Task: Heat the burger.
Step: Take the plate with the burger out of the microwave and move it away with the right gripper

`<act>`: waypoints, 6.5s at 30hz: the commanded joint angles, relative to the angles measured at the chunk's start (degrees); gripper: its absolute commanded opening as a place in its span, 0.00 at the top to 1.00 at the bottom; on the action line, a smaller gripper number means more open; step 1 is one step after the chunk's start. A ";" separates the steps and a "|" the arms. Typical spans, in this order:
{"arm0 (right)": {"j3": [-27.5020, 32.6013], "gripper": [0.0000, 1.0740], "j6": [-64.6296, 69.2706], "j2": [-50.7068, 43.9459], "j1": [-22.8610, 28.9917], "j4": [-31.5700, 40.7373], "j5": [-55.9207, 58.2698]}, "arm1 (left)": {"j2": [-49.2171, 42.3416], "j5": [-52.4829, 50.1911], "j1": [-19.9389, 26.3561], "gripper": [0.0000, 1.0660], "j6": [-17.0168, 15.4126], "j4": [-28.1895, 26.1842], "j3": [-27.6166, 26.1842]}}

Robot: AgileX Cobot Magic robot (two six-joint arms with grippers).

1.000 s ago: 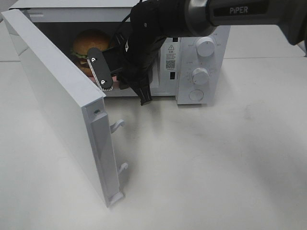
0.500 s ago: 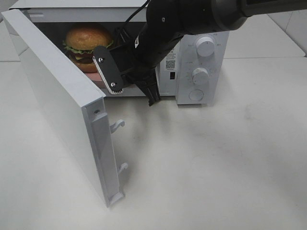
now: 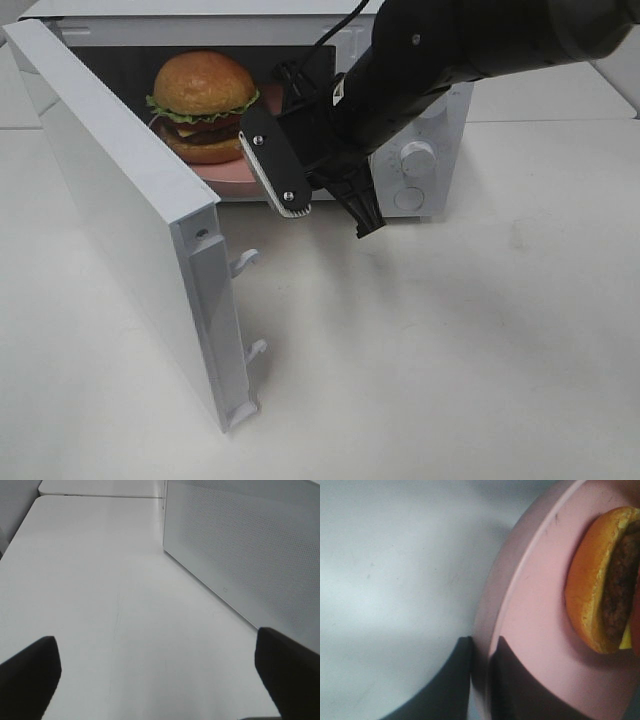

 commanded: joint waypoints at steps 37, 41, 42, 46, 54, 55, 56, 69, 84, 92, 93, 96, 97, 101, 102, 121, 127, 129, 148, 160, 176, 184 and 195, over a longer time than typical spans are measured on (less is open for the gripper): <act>33.75 1.00 -0.74 -33.35 -0.23 1.78 -6.13 | -0.29 -0.69 0.17 0.08 -0.23 -0.17 0.00; 37.30 1.00 0.92 -38.16 -0.23 1.72 -4.98 | -0.29 -0.69 0.17 0.08 -0.23 -0.17 0.00; 37.30 1.00 0.92 -38.16 -0.23 1.72 -4.98 | -0.29 -0.69 0.17 0.08 -0.23 -0.17 0.00; 39.94 1.00 2.81 -42.86 -0.23 -0.06 -3.27 | -0.29 -0.69 0.17 0.08 -0.23 -0.17 0.00; 43.32 1.00 4.01 -50.13 -0.23 -1.43 0.69 | -0.29 -0.69 0.17 0.08 -0.23 -0.17 0.00; 43.72 1.00 4.18 -51.11 -0.23 -1.60 1.26 | -0.29 -0.69 0.17 0.08 -0.23 -0.17 0.00; 43.72 1.00 4.18 -51.11 -0.23 -1.60 1.26 | -0.29 -0.69 0.17 0.08 -0.23 -0.17 0.00; 46.64 1.00 18.11 -61.59 -0.23 -13.35 8.94 | -0.29 -0.69 0.17 0.08 -0.23 -0.17 0.00; 46.64 1.00 44.12 -64.23 -0.23 -31.97 16.33 | -0.29 -0.69 0.17 0.08 -0.23 -0.17 0.00; 46.64 1.00 56.09 -64.23 -0.23 -38.22 21.26 | -0.29 -0.69 0.17 0.08 -0.23 -0.17 0.00; 46.64 1.00 59.07 -64.23 -0.23 -38.90 22.06 | -0.29 -0.69 0.17 0.08 -0.23 -0.17 0.00; 46.64 1.00 63.66 -64.23 -0.23 -40.79 23.32 | -0.29 -0.69 0.17 0.08 -0.23 -0.17 0.00; 46.64 1.00 63.66 -64.23 -0.23 -40.79 23.32 | -0.29 -0.69 0.17 0.08 -0.23 -0.17 0.00; 46.70 1.00 71.05 -64.23 -0.23 -44.63 25.27 | -0.29 -0.69 0.17 0.08 -0.23 -0.17 0.00; 46.70 1.00 71.05 -64.23 -0.23 -44.63 25.27 | -0.29 -0.69 0.17 0.08 -0.23 -0.17 0.00; 46.70 1.00 107.09 -47.78 -0.23 -57.24 30.71 | -0.29 -0.69 0.17 0.08 -0.23 -0.17 0.00; 46.70 0.99 118.03 -41.42 -0.23 -59.13 30.71 | -0.29 -0.69 0.17 0.08 -0.23 -0.17 0.00; 46.70 0.99 121.52 -39.25 -0.23 -59.82 30.71 | -0.29 -0.69 0.17 0.08 -0.23 -0.17 0.00; 42.91 0.97 145.47 -20.63 -0.23 -60.68 30.77 | -0.29 -0.69 0.17 0.08 -0.23 -0.17 0.00; 38.56 0.96 156.93 -6.19 -0.34 -66.06 30.71 | -0.29 -0.69 0.17 0.08 -0.23 -0.17 0.00; 37.36 0.75 157.79 -1.49 -0.40 -66.98 30.71 | -0.29 -0.69 0.17 0.08 -0.23 -0.17 0.00; 37.36 0.55 151.83 -8.94 -0.29 -62.05 30.65 | -0.29 -0.69 0.17 0.08 -0.23 -0.17 0.00; 37.36 0.55 130.92 -26.76 -0.29 -43.89 30.19 | -0.29 -0.69 0.17 0.08 -0.23 -0.17 0.00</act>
